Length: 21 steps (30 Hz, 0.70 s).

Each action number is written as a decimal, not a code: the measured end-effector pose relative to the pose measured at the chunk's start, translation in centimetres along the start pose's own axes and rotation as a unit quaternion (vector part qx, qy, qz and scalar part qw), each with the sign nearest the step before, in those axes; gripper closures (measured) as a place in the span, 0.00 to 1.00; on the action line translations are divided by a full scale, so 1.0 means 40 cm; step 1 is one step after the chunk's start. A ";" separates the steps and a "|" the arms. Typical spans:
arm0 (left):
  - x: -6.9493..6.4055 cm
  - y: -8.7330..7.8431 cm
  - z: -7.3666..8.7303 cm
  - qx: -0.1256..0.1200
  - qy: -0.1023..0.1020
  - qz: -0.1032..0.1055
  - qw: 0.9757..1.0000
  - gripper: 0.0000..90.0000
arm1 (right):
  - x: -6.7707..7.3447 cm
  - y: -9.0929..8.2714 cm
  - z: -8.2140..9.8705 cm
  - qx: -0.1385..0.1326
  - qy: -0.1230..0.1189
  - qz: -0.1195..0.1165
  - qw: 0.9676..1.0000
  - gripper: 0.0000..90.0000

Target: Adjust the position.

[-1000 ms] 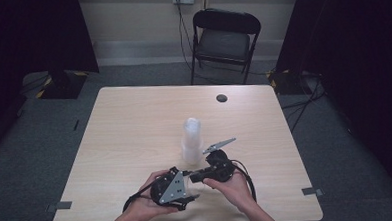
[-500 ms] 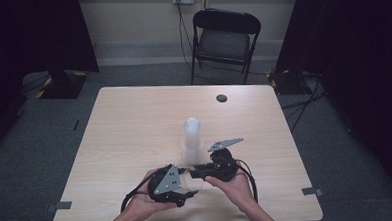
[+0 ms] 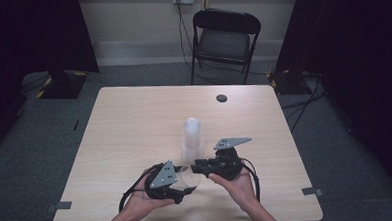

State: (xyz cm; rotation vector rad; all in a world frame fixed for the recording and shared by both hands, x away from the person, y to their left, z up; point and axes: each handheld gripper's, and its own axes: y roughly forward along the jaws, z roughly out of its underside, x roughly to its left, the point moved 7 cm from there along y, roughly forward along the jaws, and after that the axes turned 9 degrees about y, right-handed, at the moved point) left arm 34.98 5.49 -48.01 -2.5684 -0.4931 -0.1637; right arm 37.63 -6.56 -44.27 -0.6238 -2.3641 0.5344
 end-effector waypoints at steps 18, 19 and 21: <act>0.089 -0.070 0.005 -0.062 -0.113 -0.031 0.991 0.37 | -0.017 -0.034 -0.014 -0.034 -0.002 0.009 0.999 0.73; 0.094 -0.074 0.006 -0.066 -0.118 -0.033 0.990 0.37 | -0.020 -0.037 -0.014 -0.036 -0.003 0.012 0.999 0.73; 0.103 -0.086 0.002 -0.079 -0.132 -0.036 0.987 0.37 | -0.028 -0.048 -0.011 -0.040 -0.004 0.018 0.999 0.72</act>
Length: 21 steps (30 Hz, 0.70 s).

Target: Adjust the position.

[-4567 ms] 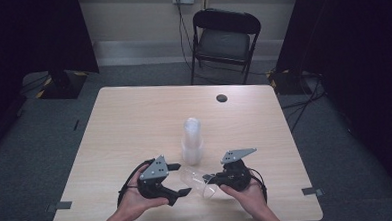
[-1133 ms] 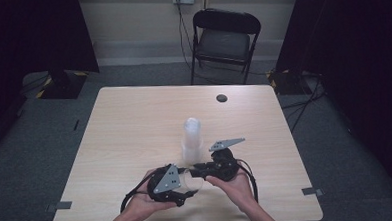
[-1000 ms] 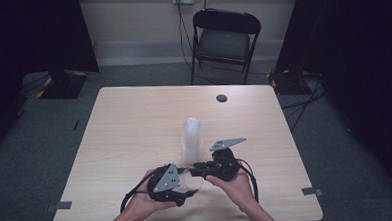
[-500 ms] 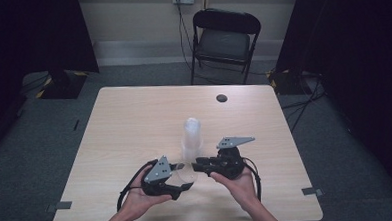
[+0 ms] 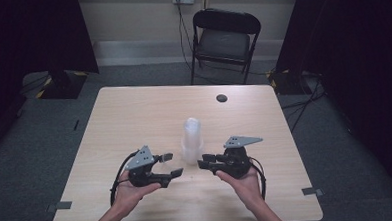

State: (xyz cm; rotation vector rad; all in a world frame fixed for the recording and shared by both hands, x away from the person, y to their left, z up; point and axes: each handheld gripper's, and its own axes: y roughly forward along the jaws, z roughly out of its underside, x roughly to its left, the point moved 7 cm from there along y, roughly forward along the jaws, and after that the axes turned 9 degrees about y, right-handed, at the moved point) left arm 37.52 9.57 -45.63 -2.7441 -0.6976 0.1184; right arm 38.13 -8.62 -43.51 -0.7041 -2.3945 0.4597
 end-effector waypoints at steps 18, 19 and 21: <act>0.058 -0.043 -0.033 -0.046 -0.056 -0.043 0.996 0.37 | -0.053 -0.046 0.037 -0.007 0.015 0.027 0.999 0.72; 0.064 -0.046 -0.036 -0.046 -0.056 -0.046 0.996 0.37 | -0.057 -0.049 0.040 -0.005 0.015 0.031 0.999 0.72; 0.080 -0.052 -0.044 -0.052 -0.052 -0.060 0.996 0.37 | -0.064 -0.056 0.045 -0.007 0.015 0.035 0.999 0.71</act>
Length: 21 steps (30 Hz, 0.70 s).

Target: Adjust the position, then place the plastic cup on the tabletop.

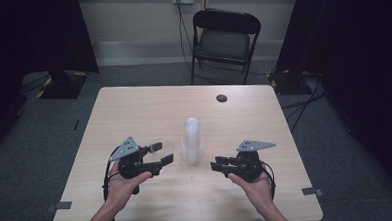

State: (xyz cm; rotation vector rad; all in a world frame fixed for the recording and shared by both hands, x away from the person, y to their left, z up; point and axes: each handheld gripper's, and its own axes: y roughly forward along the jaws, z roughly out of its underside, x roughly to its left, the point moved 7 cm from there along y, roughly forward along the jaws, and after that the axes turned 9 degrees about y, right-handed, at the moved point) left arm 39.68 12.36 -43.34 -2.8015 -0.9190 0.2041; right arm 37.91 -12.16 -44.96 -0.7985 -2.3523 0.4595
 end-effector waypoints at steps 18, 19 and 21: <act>0.113 0.022 -0.010 -0.004 -0.017 -0.063 0.998 0.37 | -0.038 -0.016 0.027 0.004 -0.020 0.042 0.999 0.58; 0.123 0.023 -0.007 -0.004 -0.019 -0.072 0.997 0.36 | -0.042 -0.017 0.027 0.003 -0.019 0.043 0.999 0.58; 0.135 0.026 -0.003 -0.006 -0.025 -0.083 0.996 0.36 | -0.047 -0.015 0.031 0.008 -0.019 0.043 0.999 0.58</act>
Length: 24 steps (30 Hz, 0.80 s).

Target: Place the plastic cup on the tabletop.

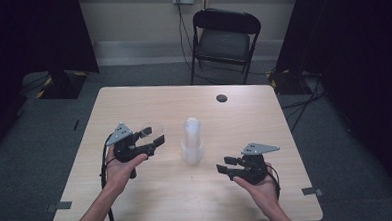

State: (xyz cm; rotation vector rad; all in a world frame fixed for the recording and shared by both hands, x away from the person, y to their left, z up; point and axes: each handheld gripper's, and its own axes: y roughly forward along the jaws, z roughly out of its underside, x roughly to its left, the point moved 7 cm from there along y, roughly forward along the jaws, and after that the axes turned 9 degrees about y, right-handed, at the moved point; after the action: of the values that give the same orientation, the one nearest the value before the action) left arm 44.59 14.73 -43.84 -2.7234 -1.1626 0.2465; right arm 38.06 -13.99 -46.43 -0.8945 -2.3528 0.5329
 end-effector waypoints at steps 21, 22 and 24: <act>0.092 0.101 0.010 0.028 -0.005 -0.066 0.997 0.36 | -0.035 -0.013 0.015 -0.005 0.016 0.003 1.000 0.58; 0.094 0.106 0.015 0.030 -0.002 -0.068 0.997 0.36 | -0.035 -0.014 0.015 -0.006 0.015 0.003 1.000 0.58; 0.104 0.114 0.027 0.038 0.006 -0.076 0.996 0.36 | -0.036 -0.014 0.016 -0.006 0.016 0.004 1.000 0.58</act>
State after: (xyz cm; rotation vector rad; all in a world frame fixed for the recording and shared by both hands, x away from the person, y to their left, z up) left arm 50.38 14.74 -46.23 -2.5532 -1.3215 0.2488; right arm 38.29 -15.47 -47.13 -0.9123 -2.3274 0.5043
